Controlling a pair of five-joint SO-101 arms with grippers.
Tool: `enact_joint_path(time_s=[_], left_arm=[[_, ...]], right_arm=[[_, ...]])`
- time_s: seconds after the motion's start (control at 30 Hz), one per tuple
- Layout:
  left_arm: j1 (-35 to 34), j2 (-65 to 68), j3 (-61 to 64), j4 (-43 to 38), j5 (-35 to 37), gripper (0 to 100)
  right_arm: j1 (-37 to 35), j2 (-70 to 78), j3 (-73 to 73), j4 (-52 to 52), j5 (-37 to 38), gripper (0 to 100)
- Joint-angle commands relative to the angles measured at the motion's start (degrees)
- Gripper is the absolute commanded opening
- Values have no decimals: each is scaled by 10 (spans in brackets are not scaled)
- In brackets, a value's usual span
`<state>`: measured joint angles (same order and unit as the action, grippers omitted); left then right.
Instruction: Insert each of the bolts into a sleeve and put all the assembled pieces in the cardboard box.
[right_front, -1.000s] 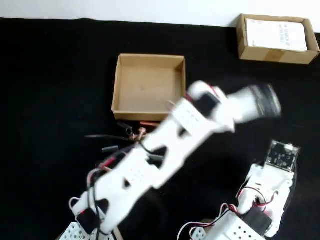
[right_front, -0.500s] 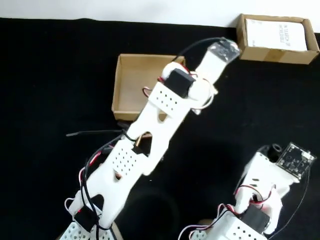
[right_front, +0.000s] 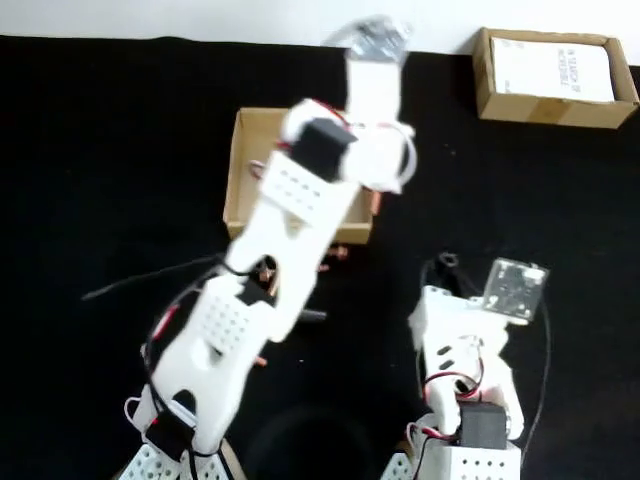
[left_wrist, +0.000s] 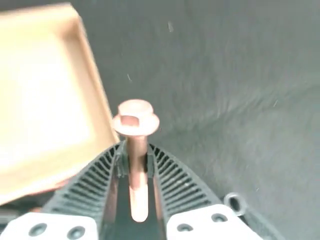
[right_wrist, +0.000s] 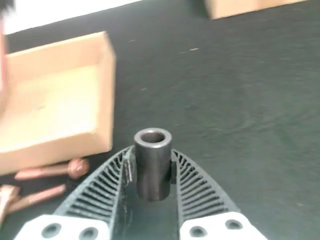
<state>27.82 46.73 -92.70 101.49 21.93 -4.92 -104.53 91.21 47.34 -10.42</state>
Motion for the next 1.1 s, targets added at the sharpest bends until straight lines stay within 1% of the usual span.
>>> enact_joint_path(time_s=[0.0, 0.1, 0.2, 0.3, 0.37, 0.47, 0.7, 0.77, 0.87, 0.93, 1.07], left_arm=[[-48, -93, -22, 2, -22, 8], [-88, -139, -19, 2, -38, 8], [-120, -184, -18, 3, -73, 8], [-135, -229, -6, 5, -96, 8], [-136, -269, 37, 6, -96, 8], [-130, -364, 172, 6, -96, 8], [-108, -672, 621, -4, -98, 8], [-109, -746, 733, -38, -96, 8], [-110, -836, 902, -124, -96, 8], [-106, -891, 1019, -206, -95, 8], [-106, -996, 1233, -401, -94, 8]], right_arm=[[-27, 0, -33, -8, -4, 8], [-31, 0, -29, -8, -4, 8], [-30, 0, -28, -7, 8, 8], [-30, 0, -28, 9, 39, 8], [-30, 0, -27, 10, 40, 8], [-30, 0, -27, 10, 40, 8], [-30, 0, -27, 10, 40, 8], [-32, 0, -24, 8, 40, 8], [-57, -1, 11, -18, 41, 8], [-78, -3, 41, -53, 41, 8], [-118, -3, 73, -133, 40, 8]])
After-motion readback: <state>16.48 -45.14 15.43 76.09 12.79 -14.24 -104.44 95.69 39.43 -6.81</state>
